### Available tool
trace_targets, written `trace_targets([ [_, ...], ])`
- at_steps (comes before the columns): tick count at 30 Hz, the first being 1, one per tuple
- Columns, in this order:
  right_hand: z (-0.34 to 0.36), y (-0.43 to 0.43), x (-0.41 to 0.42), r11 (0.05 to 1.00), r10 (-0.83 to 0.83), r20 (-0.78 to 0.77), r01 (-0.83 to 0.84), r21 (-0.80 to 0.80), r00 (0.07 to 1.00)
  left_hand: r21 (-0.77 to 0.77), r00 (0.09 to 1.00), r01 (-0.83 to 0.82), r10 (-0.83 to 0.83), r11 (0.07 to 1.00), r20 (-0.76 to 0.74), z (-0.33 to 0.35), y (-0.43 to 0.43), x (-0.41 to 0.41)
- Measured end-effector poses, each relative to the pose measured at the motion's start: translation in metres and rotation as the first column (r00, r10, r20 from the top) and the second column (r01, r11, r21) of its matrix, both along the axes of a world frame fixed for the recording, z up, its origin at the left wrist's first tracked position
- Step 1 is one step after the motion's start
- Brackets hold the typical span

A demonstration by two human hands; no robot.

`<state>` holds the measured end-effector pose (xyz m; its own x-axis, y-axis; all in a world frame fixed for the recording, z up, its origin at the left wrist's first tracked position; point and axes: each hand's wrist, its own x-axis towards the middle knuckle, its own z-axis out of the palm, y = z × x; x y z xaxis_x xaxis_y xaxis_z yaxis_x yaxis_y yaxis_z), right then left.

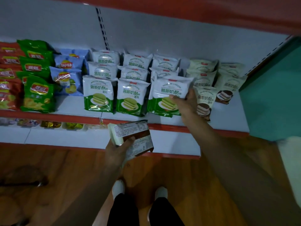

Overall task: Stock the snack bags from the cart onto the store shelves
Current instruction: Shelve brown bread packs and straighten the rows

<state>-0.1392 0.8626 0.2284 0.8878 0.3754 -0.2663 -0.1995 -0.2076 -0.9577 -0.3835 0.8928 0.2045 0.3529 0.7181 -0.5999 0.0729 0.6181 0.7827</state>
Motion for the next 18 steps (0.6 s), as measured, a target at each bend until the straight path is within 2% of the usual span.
trace_targets([
  [7,-0.066,0.018,0.005,0.995,0.100,-0.050,-0.102,-0.025,0.994,-0.043,0.999,-0.007,0.009,0.999,0.036,-0.027,0.000,0.016],
  [11,-0.077,0.013,0.004,0.992,0.126,-0.034,-0.126,-0.003,0.992,-0.108,0.996,-0.010,0.020,0.994,0.090,-0.032,0.001,0.034],
  [18,-0.101,0.000,-0.009,0.992,0.130,0.026,-0.130,-0.001,0.991,-0.112,1.000,0.030,-0.029,0.993,0.005,-0.042,-0.002,0.034],
])
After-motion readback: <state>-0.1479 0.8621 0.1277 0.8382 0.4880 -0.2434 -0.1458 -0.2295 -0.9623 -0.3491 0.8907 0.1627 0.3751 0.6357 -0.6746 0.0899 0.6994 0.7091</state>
